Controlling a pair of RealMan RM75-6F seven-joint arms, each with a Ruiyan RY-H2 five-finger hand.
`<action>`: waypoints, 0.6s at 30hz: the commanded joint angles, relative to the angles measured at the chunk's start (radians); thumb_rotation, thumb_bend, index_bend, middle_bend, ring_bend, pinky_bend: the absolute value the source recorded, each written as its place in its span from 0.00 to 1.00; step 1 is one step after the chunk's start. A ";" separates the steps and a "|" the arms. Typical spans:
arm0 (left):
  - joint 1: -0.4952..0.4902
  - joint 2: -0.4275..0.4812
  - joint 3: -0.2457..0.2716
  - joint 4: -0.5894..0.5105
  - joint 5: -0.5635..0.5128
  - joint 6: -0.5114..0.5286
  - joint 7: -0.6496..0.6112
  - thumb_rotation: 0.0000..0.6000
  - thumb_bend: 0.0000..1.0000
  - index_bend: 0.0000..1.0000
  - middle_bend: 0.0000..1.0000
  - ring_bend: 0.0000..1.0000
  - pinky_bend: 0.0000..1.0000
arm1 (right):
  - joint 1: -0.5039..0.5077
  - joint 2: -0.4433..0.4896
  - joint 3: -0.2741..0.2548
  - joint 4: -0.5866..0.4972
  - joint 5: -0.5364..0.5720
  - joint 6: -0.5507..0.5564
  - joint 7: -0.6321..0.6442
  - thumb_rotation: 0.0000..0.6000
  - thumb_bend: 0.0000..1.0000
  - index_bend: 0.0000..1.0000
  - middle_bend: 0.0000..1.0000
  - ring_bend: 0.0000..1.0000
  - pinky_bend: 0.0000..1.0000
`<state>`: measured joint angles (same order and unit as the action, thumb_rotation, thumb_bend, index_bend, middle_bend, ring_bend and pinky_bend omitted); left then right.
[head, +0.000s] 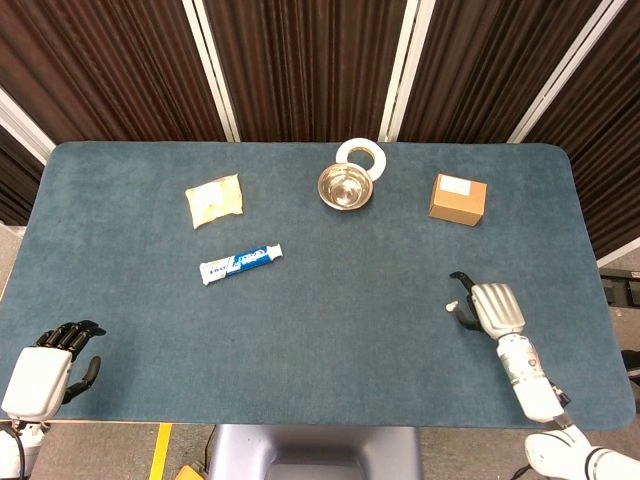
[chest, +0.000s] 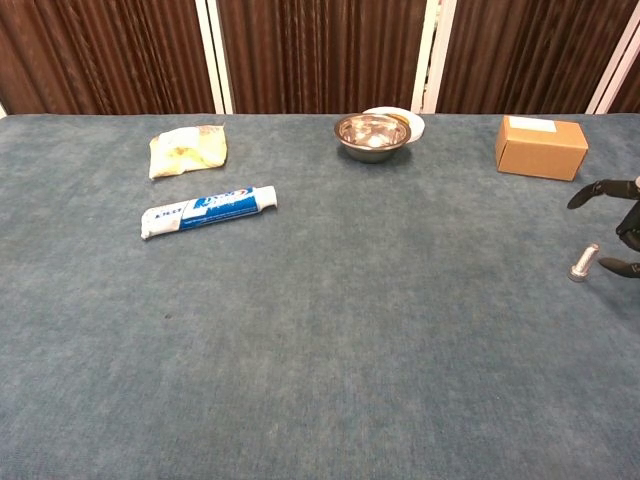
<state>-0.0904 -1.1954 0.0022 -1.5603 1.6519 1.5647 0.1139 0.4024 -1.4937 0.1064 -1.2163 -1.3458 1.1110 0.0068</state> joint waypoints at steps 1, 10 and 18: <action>0.000 0.001 0.000 0.000 0.000 -0.001 0.000 1.00 0.45 0.35 0.30 0.29 0.42 | -0.022 0.002 0.002 -0.006 -0.029 0.080 -0.041 1.00 0.31 0.30 0.98 0.87 0.81; -0.001 0.000 0.001 -0.001 0.003 0.000 0.003 1.00 0.45 0.35 0.30 0.29 0.42 | -0.127 0.102 -0.005 -0.192 -0.055 0.275 -0.142 1.00 0.21 0.25 0.48 0.59 0.63; 0.001 0.003 0.002 -0.002 0.007 0.006 -0.007 1.00 0.45 0.35 0.30 0.29 0.42 | -0.224 0.175 -0.039 -0.290 -0.087 0.398 -0.162 1.00 0.21 0.22 0.18 0.06 0.03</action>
<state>-0.0894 -1.1922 0.0036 -1.5620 1.6586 1.5711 0.1068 0.2073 -1.3380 0.0796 -1.4852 -1.4159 1.4741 -0.1486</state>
